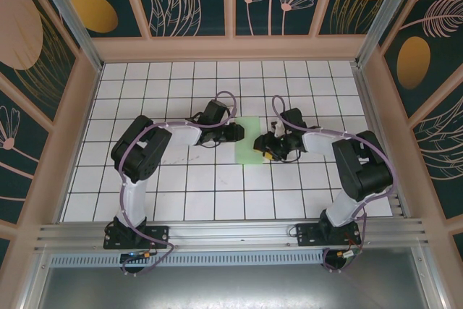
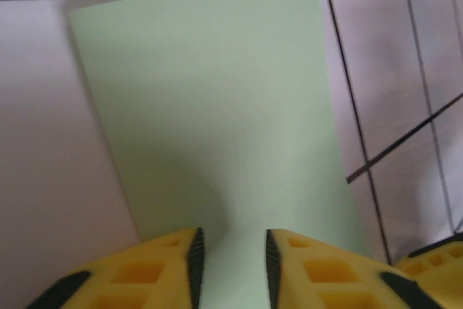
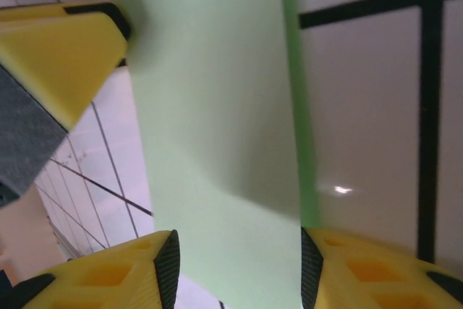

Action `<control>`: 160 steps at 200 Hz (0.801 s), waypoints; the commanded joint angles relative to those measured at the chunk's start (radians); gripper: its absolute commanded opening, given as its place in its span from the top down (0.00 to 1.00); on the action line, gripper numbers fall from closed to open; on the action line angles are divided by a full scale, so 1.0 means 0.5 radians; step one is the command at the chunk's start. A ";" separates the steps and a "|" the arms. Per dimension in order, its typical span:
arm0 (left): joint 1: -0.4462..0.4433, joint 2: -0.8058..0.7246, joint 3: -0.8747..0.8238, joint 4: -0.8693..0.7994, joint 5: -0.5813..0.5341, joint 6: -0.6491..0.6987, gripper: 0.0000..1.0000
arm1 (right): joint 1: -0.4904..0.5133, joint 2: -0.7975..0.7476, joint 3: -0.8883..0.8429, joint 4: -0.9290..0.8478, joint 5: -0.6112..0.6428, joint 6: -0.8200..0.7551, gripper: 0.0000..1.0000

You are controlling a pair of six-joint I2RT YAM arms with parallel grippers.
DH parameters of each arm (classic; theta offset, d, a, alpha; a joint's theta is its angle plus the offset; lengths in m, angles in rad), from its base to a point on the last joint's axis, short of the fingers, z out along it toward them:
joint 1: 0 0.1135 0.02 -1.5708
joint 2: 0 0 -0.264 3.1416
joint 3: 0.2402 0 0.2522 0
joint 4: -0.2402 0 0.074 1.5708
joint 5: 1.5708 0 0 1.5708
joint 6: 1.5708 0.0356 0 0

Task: Fold a paper plane with a square sheet of paper (fold left side to right side)
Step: Fold the triangle a second time at the center of the table.

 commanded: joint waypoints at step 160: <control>-0.833 -0.855 -0.418 -0.174 -0.911 0.585 0.36 | -0.065 0.298 0.494 -0.058 -0.174 -0.041 0.53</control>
